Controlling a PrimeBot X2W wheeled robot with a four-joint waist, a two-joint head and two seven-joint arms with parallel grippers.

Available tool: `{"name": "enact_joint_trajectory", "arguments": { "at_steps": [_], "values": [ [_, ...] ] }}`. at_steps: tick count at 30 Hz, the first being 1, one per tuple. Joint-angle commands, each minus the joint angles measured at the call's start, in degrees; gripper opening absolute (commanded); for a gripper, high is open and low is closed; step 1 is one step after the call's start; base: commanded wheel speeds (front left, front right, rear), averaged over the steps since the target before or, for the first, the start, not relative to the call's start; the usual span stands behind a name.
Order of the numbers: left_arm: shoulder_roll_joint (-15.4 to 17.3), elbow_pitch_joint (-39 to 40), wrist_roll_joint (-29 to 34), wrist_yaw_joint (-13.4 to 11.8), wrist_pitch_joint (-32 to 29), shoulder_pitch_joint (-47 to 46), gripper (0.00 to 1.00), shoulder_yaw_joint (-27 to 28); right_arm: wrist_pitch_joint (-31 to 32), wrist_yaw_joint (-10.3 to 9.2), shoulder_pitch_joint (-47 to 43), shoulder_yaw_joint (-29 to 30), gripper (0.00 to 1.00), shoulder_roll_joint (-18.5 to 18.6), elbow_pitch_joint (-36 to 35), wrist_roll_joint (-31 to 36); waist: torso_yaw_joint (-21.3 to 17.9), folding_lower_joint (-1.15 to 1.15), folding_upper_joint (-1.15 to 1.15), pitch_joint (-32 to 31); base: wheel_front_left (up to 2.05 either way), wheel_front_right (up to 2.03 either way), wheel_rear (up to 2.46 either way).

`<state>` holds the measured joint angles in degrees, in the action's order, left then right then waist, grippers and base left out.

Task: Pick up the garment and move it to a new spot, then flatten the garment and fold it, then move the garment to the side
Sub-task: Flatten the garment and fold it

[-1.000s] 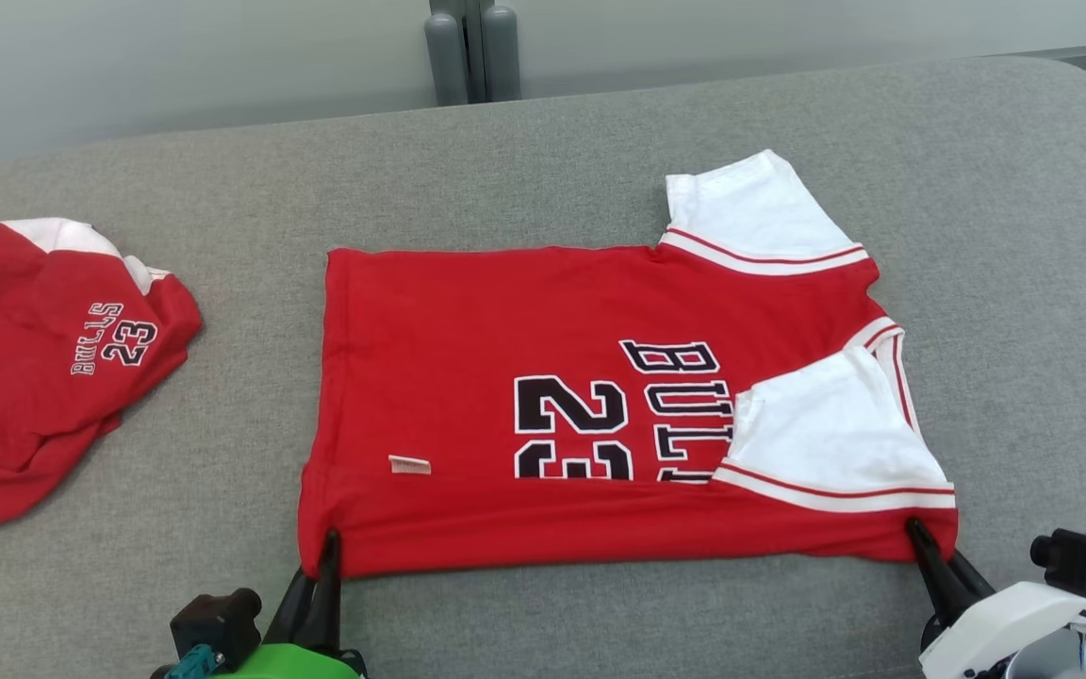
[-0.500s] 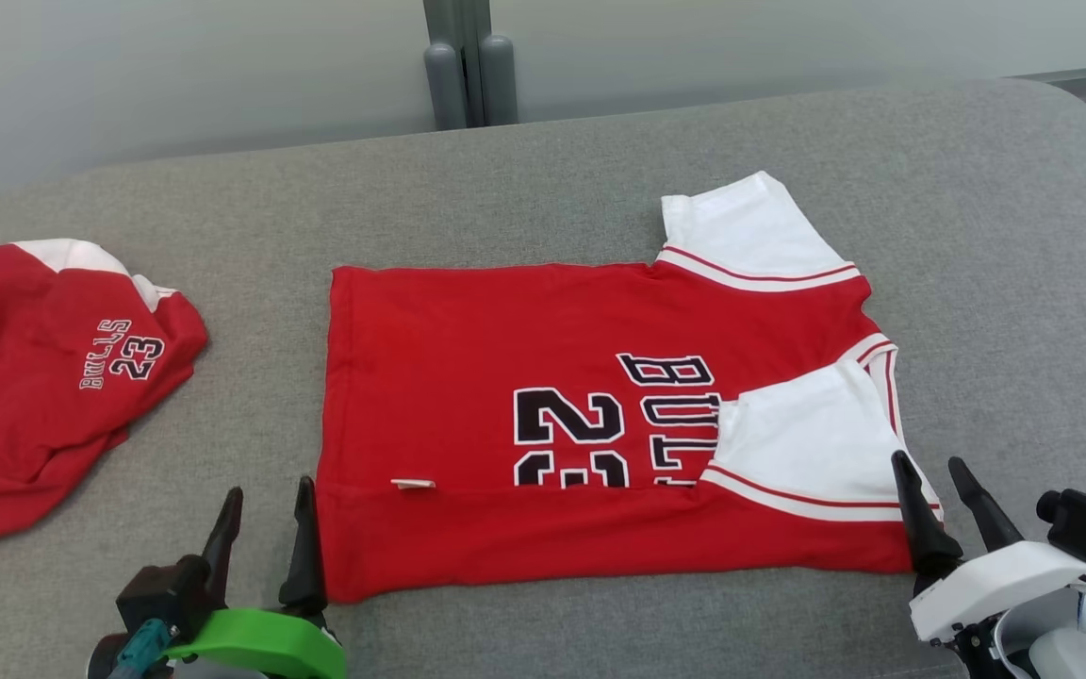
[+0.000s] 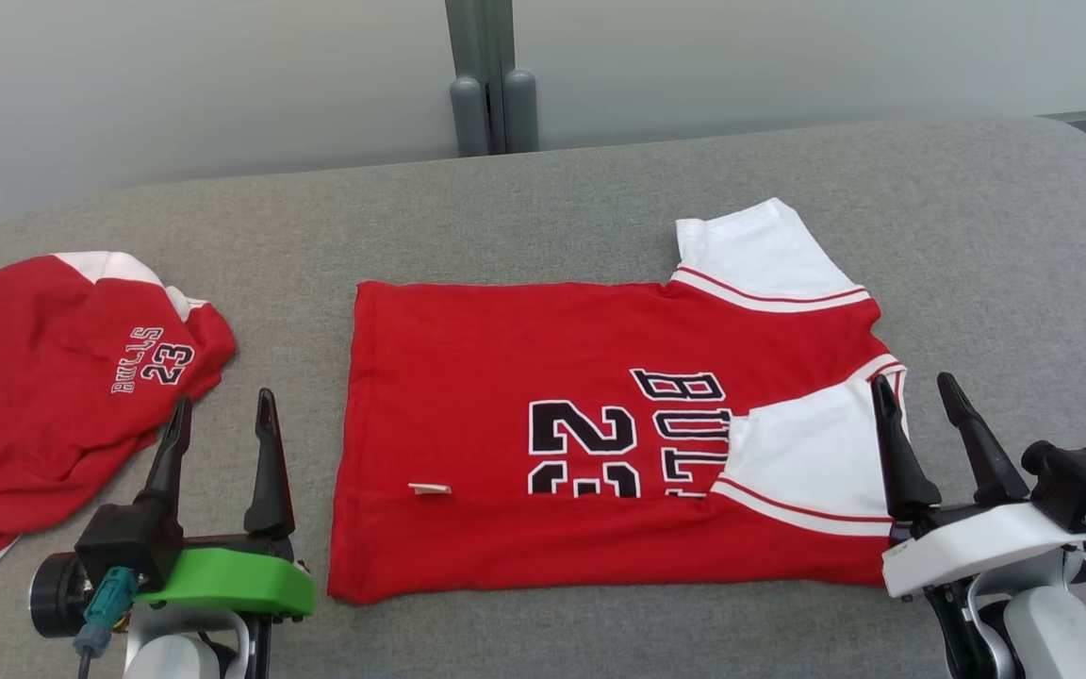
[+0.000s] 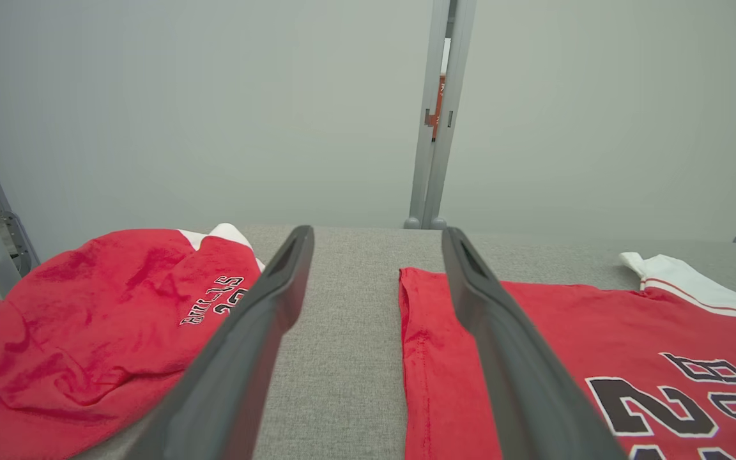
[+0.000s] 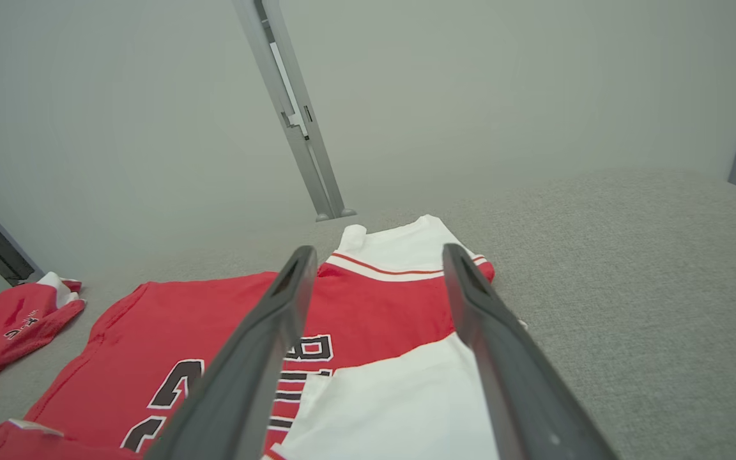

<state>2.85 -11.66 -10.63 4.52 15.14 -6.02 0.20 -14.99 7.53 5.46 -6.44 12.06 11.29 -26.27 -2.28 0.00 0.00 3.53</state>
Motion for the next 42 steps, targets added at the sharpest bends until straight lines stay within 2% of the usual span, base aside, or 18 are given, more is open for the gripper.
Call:
{"name": "enact_joint_trajectory", "arguments": {
  "at_steps": [1,16,42],
  "values": [
    [0.2,0.0,0.8,0.2,0.0,-0.3,1.00,0.2,-0.2,-0.08,-0.7,0.5,1.00,-0.3,-0.8,1.1,0.1,0.00,0.00,-0.1,0.00,0.00,0.00],
    [0.2,1.4,0.9,1.8,0.0,3.1,1.00,1.0,-0.3,-0.08,-5.9,3.7,1.00,-2.1,-6.2,7.7,1.0,0.00,0.00,-0.7,0.00,0.00,0.00],
    [0.2,-0.7,2.0,1.6,0.0,4.6,1.00,1.8,-0.3,-0.08,-6.4,4.0,1.00,-2.5,-3.8,8.5,1.1,0.00,0.00,-1.4,0.00,0.00,0.00]
  ]
}}
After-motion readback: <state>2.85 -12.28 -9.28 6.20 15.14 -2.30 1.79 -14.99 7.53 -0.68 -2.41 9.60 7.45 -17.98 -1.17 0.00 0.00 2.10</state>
